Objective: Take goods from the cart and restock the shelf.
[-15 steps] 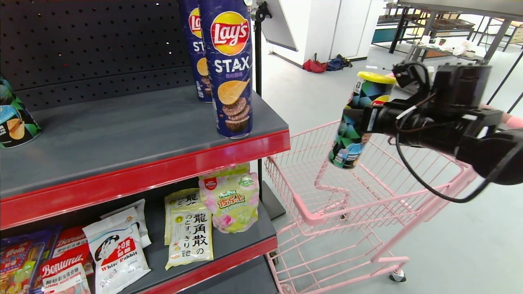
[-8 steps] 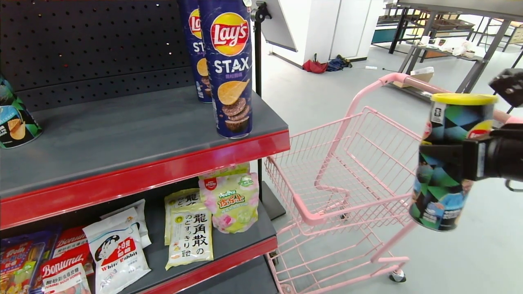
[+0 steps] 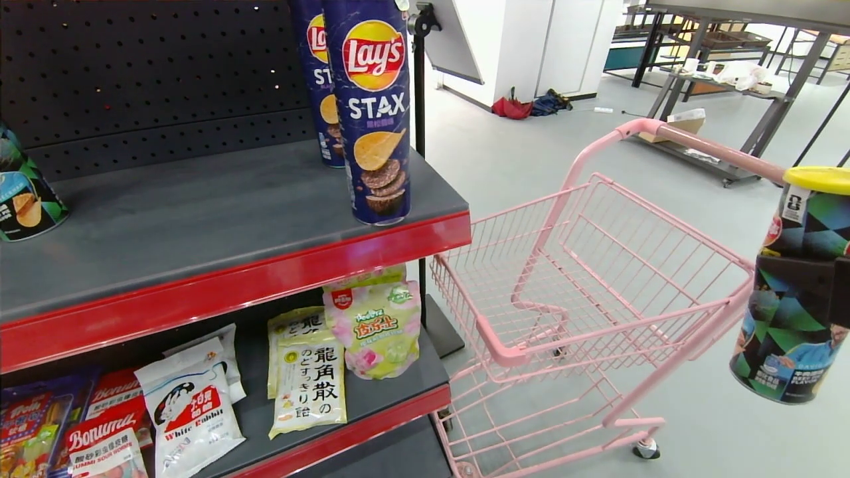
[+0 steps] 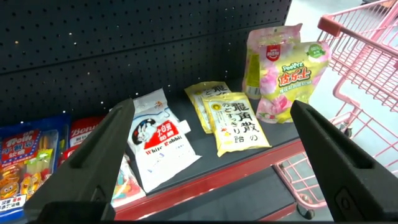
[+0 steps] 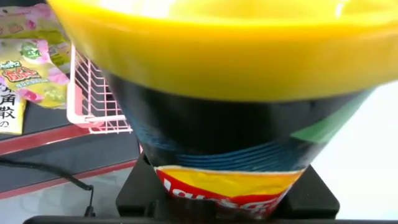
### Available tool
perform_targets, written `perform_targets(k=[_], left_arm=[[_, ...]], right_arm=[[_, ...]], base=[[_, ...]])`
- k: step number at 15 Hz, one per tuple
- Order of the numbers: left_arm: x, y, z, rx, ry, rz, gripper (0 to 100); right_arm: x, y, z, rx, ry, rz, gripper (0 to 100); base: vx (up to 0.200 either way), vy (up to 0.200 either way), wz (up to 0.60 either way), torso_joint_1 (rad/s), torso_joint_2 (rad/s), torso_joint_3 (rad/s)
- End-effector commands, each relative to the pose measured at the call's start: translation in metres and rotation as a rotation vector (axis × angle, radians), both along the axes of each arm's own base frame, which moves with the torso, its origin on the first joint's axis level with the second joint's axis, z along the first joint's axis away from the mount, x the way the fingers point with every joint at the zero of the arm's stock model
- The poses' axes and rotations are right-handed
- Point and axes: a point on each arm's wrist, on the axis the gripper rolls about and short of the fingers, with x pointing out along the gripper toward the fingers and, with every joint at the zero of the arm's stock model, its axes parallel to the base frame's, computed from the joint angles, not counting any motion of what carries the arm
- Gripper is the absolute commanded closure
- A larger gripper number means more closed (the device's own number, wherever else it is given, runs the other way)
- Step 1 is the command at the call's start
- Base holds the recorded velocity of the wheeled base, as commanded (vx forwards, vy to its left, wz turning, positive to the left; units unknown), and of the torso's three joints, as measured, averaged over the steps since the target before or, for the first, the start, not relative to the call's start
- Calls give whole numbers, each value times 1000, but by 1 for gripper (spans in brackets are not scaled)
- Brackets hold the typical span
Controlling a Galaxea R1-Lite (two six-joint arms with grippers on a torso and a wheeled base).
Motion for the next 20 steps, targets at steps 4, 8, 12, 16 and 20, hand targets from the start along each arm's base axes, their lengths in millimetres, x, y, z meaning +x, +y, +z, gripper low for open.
perform_targets(k=[4, 8, 12, 16, 20], left_arm=[[0, 0, 0, -2, 2, -1, 0], [0, 0, 0, -3, 2, -1, 0], [0, 0, 0, -3, 0, -1, 0], [0, 0, 0, -3, 0, 0, 0], [0, 0, 0, -3, 0, 0, 0]], right_arm=[[-25, -5, -13, -13, -5, -6, 100], [-46, -8, -32, -28, 7, -3, 100], [-42, -7, -32, -61, 15, 17, 100], [-40, -7, -32, -66, 19, 22, 100], [-42, -7, -34, -81, 20, 31, 100]], base=[[0, 0, 0, 0, 0, 0], [0, 0, 0, 69, -247, -175], [0, 0, 0, 168, -507, -344], [0, 0, 0, 206, -570, -365], [0, 0, 0, 218, -564, -342]])
